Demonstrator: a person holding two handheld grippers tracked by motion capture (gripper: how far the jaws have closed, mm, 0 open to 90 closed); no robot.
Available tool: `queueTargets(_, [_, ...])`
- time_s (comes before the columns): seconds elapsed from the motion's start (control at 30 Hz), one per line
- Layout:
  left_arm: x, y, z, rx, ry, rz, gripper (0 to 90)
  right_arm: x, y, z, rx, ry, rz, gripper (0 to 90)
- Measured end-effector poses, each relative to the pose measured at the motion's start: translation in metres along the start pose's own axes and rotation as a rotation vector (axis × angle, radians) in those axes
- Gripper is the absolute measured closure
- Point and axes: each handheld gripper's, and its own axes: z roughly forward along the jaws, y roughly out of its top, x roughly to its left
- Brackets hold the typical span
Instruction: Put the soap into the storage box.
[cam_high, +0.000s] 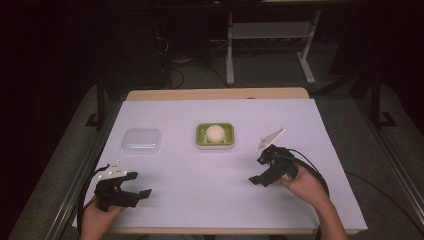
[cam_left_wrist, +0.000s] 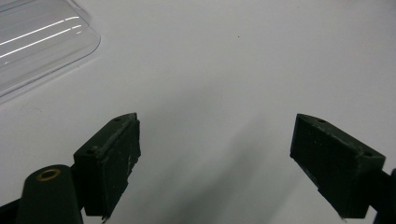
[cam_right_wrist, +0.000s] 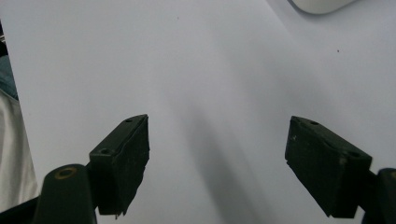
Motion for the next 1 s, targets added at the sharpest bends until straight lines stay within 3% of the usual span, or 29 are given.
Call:
queueTargets(0.6, [0.001,-0.001,0.002,0.004,-0.004,-0.011,15.4,0.005,-0.045,-0.008,-0.043,-0.013,0.074,21.4])
queueTargets(1.0, [0.000,-0.001,0.003,0.001,0.000,-0.017,15.4,0.021,-0.073,-0.015,-0.074,-0.019,0.093,21.0])
